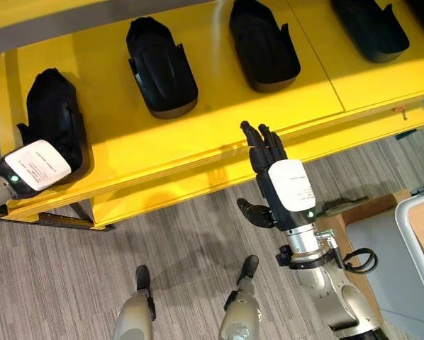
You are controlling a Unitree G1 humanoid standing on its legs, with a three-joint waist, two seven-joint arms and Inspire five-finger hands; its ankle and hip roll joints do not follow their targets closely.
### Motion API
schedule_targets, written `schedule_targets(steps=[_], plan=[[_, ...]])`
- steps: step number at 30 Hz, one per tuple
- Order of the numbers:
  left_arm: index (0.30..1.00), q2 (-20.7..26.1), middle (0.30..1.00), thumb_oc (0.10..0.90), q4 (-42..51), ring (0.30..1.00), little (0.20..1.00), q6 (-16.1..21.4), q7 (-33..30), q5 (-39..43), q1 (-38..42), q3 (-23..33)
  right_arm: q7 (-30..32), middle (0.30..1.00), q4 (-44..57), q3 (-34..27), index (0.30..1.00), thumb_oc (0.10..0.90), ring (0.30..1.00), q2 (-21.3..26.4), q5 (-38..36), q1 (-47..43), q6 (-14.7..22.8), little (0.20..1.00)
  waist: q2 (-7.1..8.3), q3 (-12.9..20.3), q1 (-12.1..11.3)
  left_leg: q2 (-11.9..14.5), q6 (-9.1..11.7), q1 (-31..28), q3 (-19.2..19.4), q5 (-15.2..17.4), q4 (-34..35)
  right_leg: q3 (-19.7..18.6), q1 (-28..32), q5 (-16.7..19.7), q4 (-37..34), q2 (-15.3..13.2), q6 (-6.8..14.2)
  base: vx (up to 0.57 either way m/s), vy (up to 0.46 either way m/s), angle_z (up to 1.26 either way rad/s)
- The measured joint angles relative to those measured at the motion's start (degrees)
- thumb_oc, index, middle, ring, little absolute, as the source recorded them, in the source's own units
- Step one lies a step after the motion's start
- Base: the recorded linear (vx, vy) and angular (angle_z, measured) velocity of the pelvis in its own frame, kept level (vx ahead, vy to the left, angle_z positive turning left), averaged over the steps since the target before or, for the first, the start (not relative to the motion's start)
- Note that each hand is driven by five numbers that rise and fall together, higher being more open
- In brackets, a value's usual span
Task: Move parts from the plastic box to the shelf.
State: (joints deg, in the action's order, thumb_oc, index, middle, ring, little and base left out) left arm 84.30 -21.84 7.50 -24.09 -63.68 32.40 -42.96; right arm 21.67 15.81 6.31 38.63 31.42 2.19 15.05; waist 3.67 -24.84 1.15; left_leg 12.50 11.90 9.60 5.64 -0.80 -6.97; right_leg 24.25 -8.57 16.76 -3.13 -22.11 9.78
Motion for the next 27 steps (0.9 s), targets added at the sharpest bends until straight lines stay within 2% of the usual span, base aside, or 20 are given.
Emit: schedule_targets(steps=[4, 9, 14, 18, 21, 27], plan=[[1.0, 0.01, 1.0, 0.9, -0.17, 1.0, 1.0, 0.01, 1.14, -0.11, -0.22, 0.4, -0.05, 1.0, 0.0, -0.07, 1.0, 0.9, 1.0, -0.02, 0.0, -0.09, -0.08, 1.0, -0.09, 0.05, -0.02, 0.0, -0.05, -0.07, -0.09, -0.1, -0.19, -0.06, 0.06, 0.0, 0.24, -0.05, 0.0, 0.0, 0.0, 0.0], [1.0, 0.02, 1.0, 0.9, -0.2, 1.0, 1.0, 0.02, 1.53, -0.18, -1.57, 0.84, -0.09, 1.0, 0.02, -0.15, 1.0, 0.9, 1.0, -0.05, -0.01, -0.1, -0.19, 1.0, -1.18, 0.63, -0.09, -0.15, -0.08, -0.1, -0.25, -0.22, -0.22, -0.04, 0.15, -0.01, 0.44, -0.24, -0.02, 0.0, 0.0, 0.0], [1.0, 0.02, 1.0, 0.9, -0.75, 1.0, 1.0, 0.01, 2.1, -0.18, -3.94, 3.68, -0.29, 1.0, 0.03, -0.42, 1.0, 0.9, 1.0, -0.08, -0.02, -0.29, -0.44, 1.0, -2.28, 1.25, -0.07, -0.79, -0.35, -0.98, -0.29, -0.49, 0.3, 0.06, 0.85, 0.0, 0.6, -0.86, -0.01, 0.0, -0.005, 0.01], [1.0, 0.02, 1.0, 0.9, -1.25, 1.0, 1.0, -0.04, 2.12, -0.17, -4.86, 6.03, -0.47, 1.0, 0.07, -0.44, 1.0, 0.9, 1.0, -0.36, -0.03, -0.61, -0.45, 1.0, -2.43, 1.36, -0.17, -0.85, -0.39, -1.78, -0.27, -0.59, 0.48, 0.06, 1.55, 0.0, 0.61, -0.89, -0.01, 0.0, 0.0, 0.0], [1.0, 0.01, 1.0, 0.9, -1.21, 1.0, 1.0, -0.07, 2.06, 0.01, -7.01, 10.19, -0.47, 1.0, 0.08, -0.59, 1.0, 0.9, 1.0, -0.71, -0.04, -0.57, -0.46, 1.0, -2.47, 1.44, 0.07, -0.84, -0.45, -2.03, -0.3, -0.84, 0.66, 0.07, 1.72, 0.0, 0.66, -0.89, -0.02, 0.01, -0.009, 0.0], [1.0, -0.02, 1.0, 0.9, -1.09, 1.0, 1.0, -0.51, 1.92, 0.29, -9.62, 12.65, -0.48, 1.0, 0.07, -0.99, 1.0, 0.9, 1.0, -1.29, -0.08, -0.4, -0.47, 1.0, -3.04, 2.85, 0.32, -0.86, -0.39, -3.15, -0.08, -1.51, 2.18, 0.01, 1.99, -0.01, 0.61, -0.81, -0.02, 0.01, -0.01, -0.01]])
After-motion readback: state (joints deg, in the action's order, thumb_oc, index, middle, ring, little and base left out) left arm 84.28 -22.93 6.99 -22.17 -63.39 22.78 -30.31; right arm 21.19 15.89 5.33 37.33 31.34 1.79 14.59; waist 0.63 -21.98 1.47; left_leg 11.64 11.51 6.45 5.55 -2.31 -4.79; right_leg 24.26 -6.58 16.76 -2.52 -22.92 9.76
